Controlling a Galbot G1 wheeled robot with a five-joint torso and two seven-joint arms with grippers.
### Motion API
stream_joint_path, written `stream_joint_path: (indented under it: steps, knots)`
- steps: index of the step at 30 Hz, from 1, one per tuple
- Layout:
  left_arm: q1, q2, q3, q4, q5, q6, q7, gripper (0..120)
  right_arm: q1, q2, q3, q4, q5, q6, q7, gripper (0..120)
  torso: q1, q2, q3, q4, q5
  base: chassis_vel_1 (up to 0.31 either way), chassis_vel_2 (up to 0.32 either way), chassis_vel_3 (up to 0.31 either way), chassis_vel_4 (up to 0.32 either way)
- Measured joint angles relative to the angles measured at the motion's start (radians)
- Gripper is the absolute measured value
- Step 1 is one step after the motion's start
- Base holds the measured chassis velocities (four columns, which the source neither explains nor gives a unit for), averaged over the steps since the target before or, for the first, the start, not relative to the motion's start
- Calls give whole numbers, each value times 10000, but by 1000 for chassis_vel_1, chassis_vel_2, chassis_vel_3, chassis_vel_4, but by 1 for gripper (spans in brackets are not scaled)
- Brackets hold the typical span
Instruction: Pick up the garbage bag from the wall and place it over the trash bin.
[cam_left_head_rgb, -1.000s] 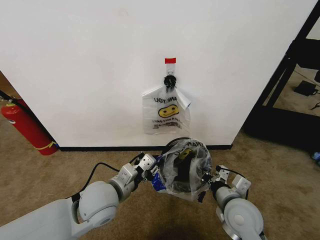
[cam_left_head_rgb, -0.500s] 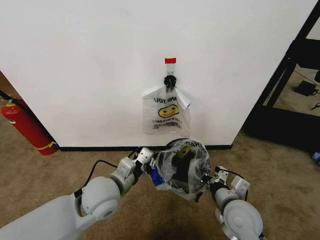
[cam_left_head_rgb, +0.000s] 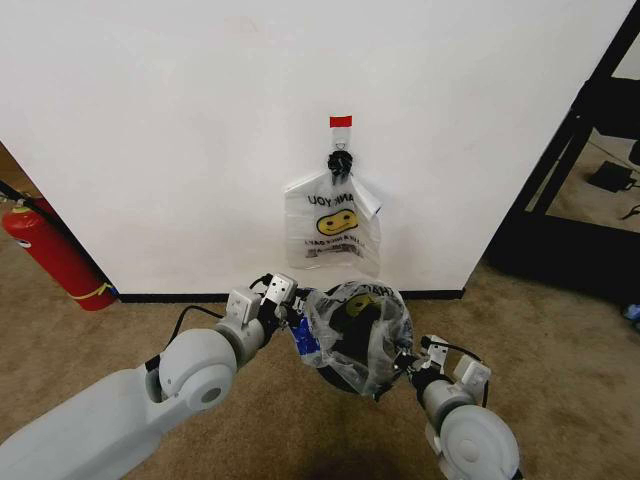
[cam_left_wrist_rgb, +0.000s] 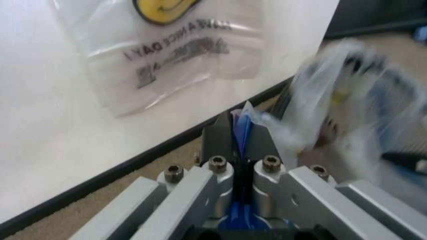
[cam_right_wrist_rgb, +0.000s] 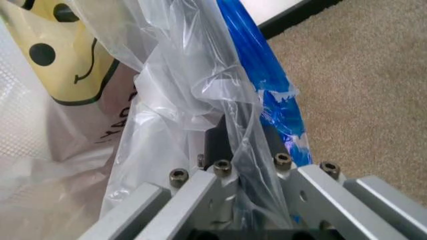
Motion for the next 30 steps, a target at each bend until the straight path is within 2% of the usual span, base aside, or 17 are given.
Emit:
stream_joint_path:
  steps: [6,9,12,14,20,23,26,30]
  knots:
    - [-305,-28,-37,-242,-484,133,-209,0,-107,-116,-227,-85,-634,-37,-261,0,0,0,0,-2,0,0,0,0,0]
    - [-215,45,-469,-144,-810,158,-465,0,-105,-152,-253,-226,-702,-140,-246,0,0,0,0,-2,1,0,0,0,0]
    - [123,123,-792,-81,-935,233,-574,0,-87,-215,-315,-260,-702,-144,-262,0,0,0,0,-3,0,0,0,0,0]
    - [474,181,-1026,-50,-1010,331,-661,0,-72,-278,-392,-262,-718,-160,-367,0,0,0,0,5,0,0,0,0,0]
    - [1139,183,-1337,194,-1258,616,-797,0,-82,-355,-480,-83,-413,-74,-718,0,0,0,0,-3,0,0,0,0,0]
    - [1594,243,-1633,365,-1340,665,-745,0,-56,-453,-364,66,-109,10,-1142,0,0,0,0,2,-1,0,0,0,0]
    - [1985,353,-1932,495,-1320,673,-579,0,-224,-643,-295,99,-340,10,-1653,0,0,0,-1,-3,0,0,0,0,0]
    - [2333,471,-2090,476,-1123,647,-432,0,-222,-675,-216,129,-295,32,-1734,0,0,0,-1,-3,0,0,0,0,0]
